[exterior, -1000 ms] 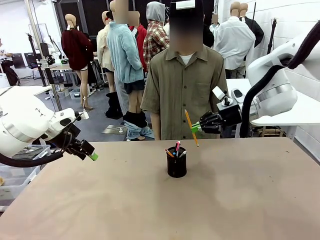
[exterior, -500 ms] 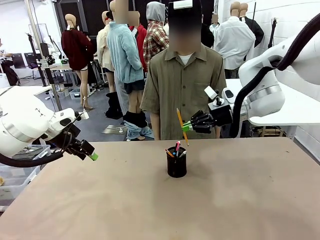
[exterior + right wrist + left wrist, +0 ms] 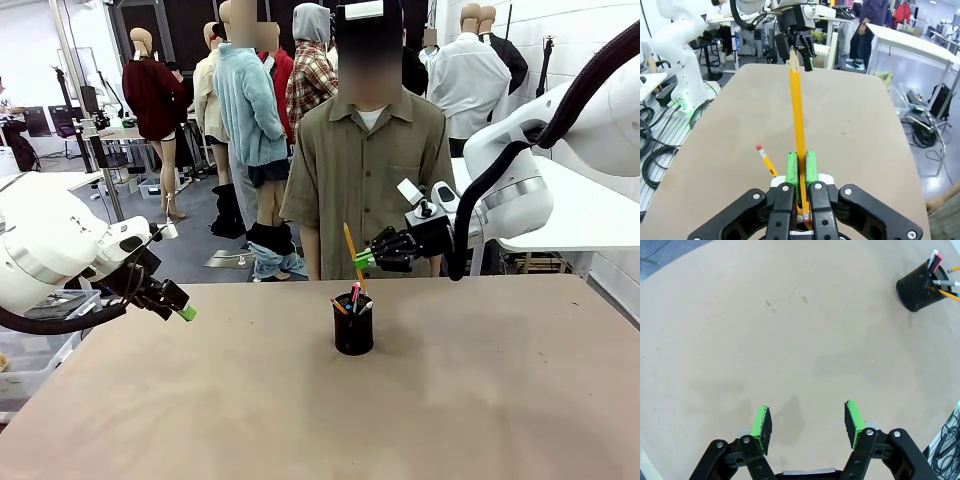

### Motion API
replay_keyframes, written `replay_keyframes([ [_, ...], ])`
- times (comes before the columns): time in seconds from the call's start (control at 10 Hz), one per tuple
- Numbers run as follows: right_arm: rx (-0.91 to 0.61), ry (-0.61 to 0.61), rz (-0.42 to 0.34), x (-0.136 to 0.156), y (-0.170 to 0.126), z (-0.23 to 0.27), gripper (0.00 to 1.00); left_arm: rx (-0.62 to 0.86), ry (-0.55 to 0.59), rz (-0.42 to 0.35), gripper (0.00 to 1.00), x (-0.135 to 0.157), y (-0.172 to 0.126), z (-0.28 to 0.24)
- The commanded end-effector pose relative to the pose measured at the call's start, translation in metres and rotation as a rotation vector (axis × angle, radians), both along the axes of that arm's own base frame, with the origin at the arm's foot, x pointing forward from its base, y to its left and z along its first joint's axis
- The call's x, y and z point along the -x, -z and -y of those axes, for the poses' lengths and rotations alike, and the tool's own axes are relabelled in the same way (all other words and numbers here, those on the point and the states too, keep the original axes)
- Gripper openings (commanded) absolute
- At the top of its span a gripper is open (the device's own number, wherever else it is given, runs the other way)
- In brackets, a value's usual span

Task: Place the pens into the pen holder.
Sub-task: Pick up a writing instrument from the table and place it into the Pen holder.

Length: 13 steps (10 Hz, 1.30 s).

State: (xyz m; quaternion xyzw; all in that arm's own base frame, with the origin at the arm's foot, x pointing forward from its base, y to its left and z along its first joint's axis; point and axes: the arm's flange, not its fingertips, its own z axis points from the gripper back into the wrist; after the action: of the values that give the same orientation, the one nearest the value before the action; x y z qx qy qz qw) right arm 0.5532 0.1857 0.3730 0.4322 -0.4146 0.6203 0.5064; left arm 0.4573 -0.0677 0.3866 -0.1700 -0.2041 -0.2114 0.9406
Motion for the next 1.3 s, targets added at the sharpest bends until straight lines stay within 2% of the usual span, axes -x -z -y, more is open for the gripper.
replay_keyframes([
  [0.0, -0.004, -0.018, -0.013, -0.008, 0.008, -0.009, 0.00, 0.004, 0.015, 0.016, 0.76, -0.003, 0.001, -0.002],
  [0.9, 0.056, 0.043, -0.059, -0.021, 0.036, -0.025, 0.00, 0.004, 0.015, 0.016, 0.76, -0.003, 0.001, -0.002],
  [1.0, 0.058, 0.035, -0.062, -0.021, 0.038, -0.027, 0.03, 0.004, 0.015, 0.016, 0.76, -0.003, 0.001, -0.002],
  [1.1, 0.060, 0.035, -0.058, -0.020, 0.038, -0.027, 0.14, 0.004, 0.015, 0.016, 0.76, -0.003, 0.001, -0.002],
  [1.2, 0.060, 0.034, -0.057, -0.020, 0.039, -0.027, 0.33, 0.004, 0.015, 0.016, 0.76, -0.003, 0.001, -0.002],
])
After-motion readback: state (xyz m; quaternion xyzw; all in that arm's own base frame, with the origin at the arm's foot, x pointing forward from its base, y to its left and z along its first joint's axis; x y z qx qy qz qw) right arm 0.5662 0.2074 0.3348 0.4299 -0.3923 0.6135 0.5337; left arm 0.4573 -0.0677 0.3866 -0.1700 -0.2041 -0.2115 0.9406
